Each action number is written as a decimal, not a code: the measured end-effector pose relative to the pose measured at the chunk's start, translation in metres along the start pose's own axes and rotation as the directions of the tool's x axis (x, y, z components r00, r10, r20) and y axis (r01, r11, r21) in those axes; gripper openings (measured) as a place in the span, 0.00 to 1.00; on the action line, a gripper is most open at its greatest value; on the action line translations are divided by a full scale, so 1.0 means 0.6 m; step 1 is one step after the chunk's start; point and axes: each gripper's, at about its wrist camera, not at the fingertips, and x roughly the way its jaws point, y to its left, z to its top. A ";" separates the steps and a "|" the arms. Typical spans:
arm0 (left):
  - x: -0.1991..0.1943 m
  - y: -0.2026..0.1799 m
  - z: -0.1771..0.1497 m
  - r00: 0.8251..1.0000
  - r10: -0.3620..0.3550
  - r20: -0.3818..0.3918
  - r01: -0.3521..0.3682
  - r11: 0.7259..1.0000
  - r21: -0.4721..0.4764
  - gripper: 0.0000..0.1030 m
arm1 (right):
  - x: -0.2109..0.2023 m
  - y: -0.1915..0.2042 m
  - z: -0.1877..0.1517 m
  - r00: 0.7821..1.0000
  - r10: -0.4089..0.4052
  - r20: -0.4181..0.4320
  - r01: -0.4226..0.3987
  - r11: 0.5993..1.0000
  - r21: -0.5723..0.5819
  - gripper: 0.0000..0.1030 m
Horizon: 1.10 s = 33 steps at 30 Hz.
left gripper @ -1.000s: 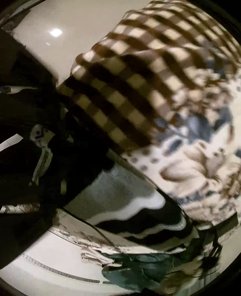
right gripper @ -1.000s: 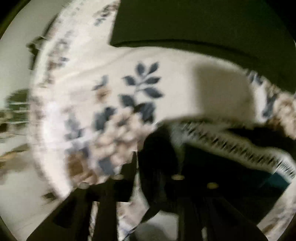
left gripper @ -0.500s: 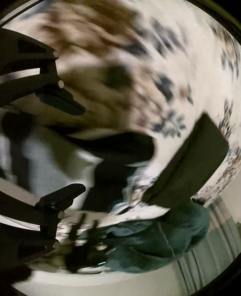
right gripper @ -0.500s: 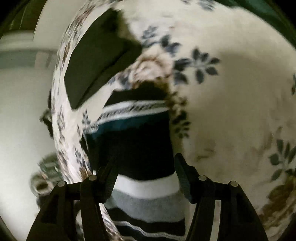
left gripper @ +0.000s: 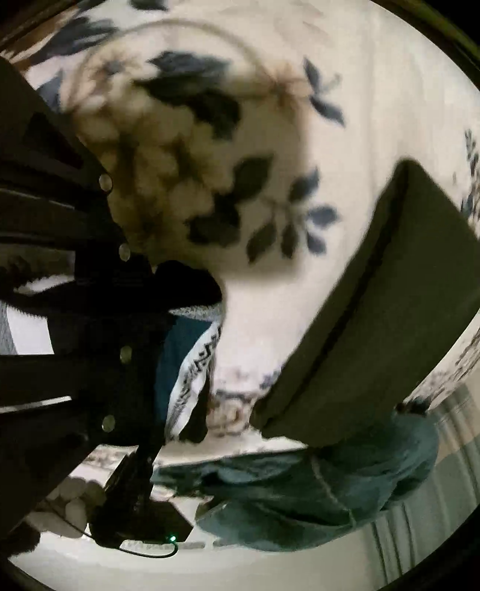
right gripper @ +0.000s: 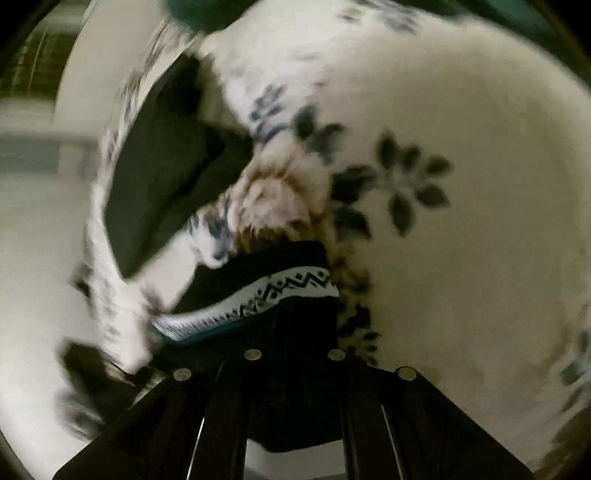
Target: Fold small clothes
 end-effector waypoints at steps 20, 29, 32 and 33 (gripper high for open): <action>-0.164 -0.090 -0.074 0.991 0.085 0.102 -0.106 0.970 0.218 0.91 | -0.146 0.019 -0.126 1.000 0.014 -0.015 -0.014 1.000 -0.007 0.65; -0.256 -0.015 -0.437 0.981 0.179 -0.074 -0.166 0.974 0.154 0.91 | -0.241 -0.078 -0.514 0.987 -0.022 -0.160 0.023 1.000 0.006 0.65; -0.241 0.024 -0.547 0.969 0.192 -0.157 -0.181 0.980 0.081 0.91 | -0.213 -0.149 -0.651 0.971 0.014 -0.238 0.019 0.990 0.138 0.65; -0.230 0.033 -0.586 0.962 0.198 -0.188 -0.188 0.980 0.071 0.91 | -0.198 -0.170 -0.695 0.964 0.029 -0.264 0.020 0.984 0.178 0.65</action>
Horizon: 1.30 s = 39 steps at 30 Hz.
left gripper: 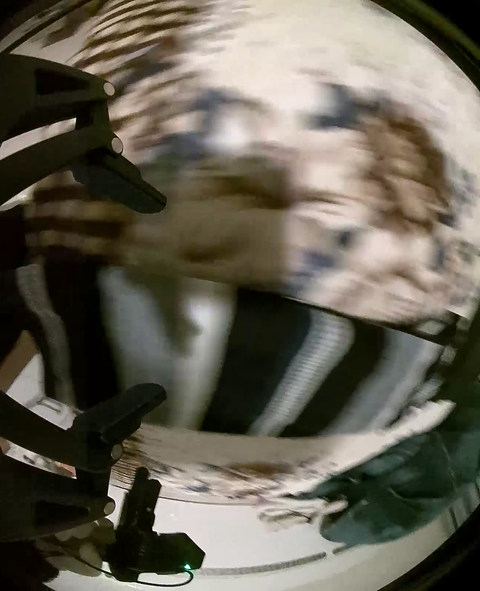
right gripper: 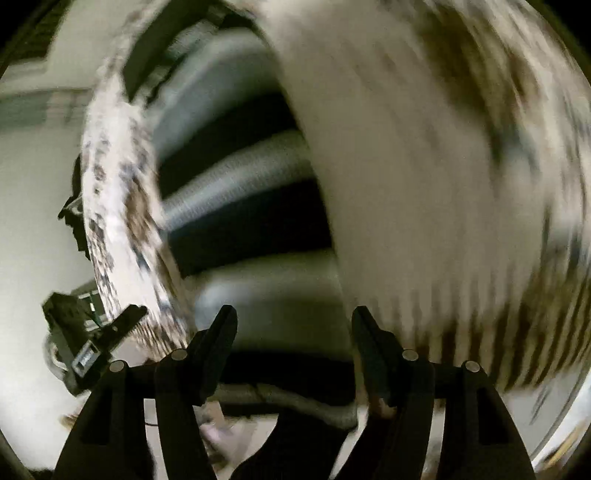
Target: Fold small clothes
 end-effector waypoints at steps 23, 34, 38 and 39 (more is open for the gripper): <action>0.063 0.081 -0.173 0.984 -0.179 0.004 0.178 0.978 -0.109 0.85 | 0.140 -0.108 -0.171 0.993 0.111 -0.043 -0.111 0.994 0.010 0.63; 0.121 0.050 -0.174 0.980 -0.183 -0.080 0.176 0.981 -0.083 0.81 | 0.235 -0.141 -0.165 0.960 0.251 -0.122 -0.242 0.966 0.088 0.41; 0.096 0.045 -0.190 0.986 -0.156 -0.057 0.153 0.987 -0.058 0.28 | 0.206 -0.134 -0.184 0.959 0.269 -0.090 -0.264 0.962 0.064 0.16; 0.090 0.050 -0.192 0.986 -0.162 -0.050 0.158 0.985 -0.070 0.23 | 0.196 -0.129 -0.188 0.958 0.274 -0.087 -0.270 0.961 0.053 0.16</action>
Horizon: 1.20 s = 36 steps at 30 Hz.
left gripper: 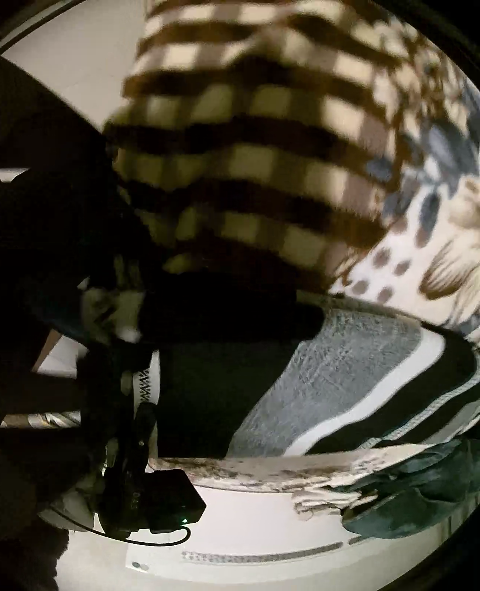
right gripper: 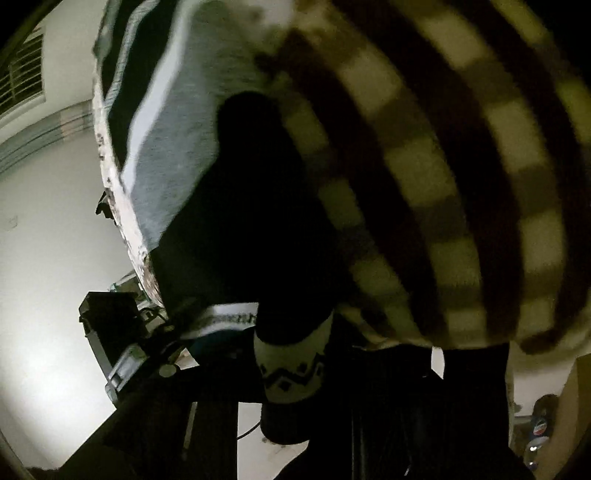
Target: Fold small clothes
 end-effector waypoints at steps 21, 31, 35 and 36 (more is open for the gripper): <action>-0.171 -0.169 0.189 0.912 -0.307 0.274 0.312 0.950 0.027 0.10 | -0.223 0.295 0.109 0.972 0.122 0.202 -0.066 0.963 -0.262 0.12; -0.139 -0.203 0.508 0.895 -0.316 0.315 0.303 0.949 0.089 0.10 | -0.241 0.471 0.417 0.939 0.060 0.337 0.059 0.941 -0.333 0.12; -0.109 -0.185 0.628 0.905 -0.298 0.304 0.295 0.954 0.055 0.10 | -0.201 0.514 0.552 0.933 0.020 0.358 0.101 0.943 -0.316 0.12; -0.099 -0.180 0.659 0.908 -0.296 0.297 0.297 0.954 0.043 0.10 | -0.189 0.525 0.594 0.937 0.014 0.349 0.099 0.948 -0.303 0.12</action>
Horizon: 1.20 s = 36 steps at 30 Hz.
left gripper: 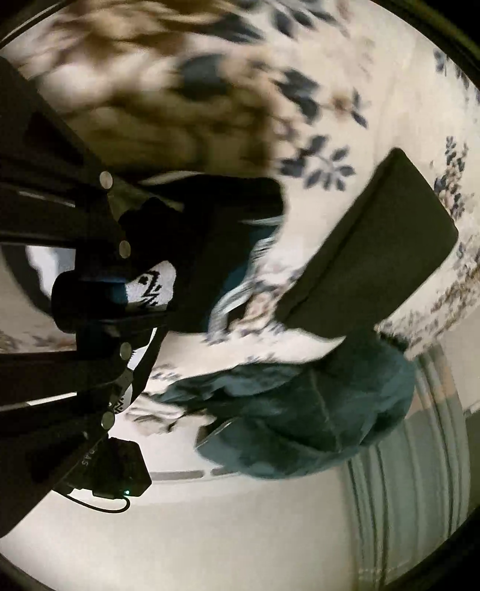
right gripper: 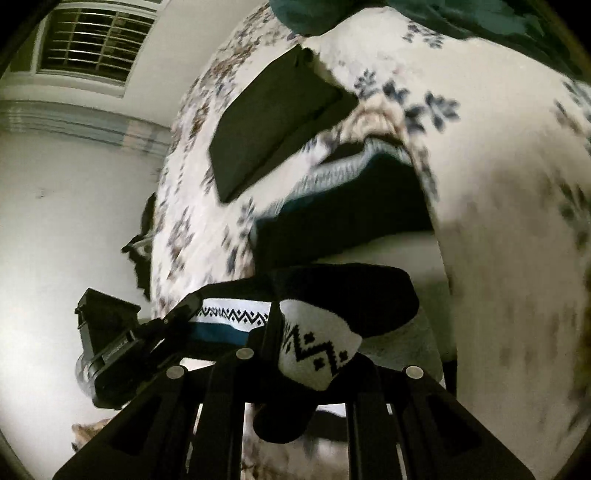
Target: Fold small clothes
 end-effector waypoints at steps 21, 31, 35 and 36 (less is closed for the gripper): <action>0.130 0.018 0.107 0.970 0.228 -0.084 -0.201 0.948 0.246 0.11 | 0.105 -0.037 0.160 0.977 -0.212 0.023 0.213 0.976 -0.048 0.08; 0.093 0.082 0.138 0.986 0.116 -0.121 -0.113 0.993 0.025 0.79 | 0.076 -0.082 0.178 0.977 -0.214 -0.010 0.214 0.975 0.053 0.44; 0.077 0.091 0.095 0.988 0.107 -0.108 -0.107 0.994 0.006 0.79 | 0.050 -0.105 0.129 0.991 -0.121 -0.047 0.125 0.989 0.079 0.50; 0.086 0.092 0.088 0.986 0.126 -0.110 -0.125 0.992 0.011 0.77 | 0.056 -0.114 0.118 0.993 -0.096 -0.075 0.103 0.990 0.093 0.50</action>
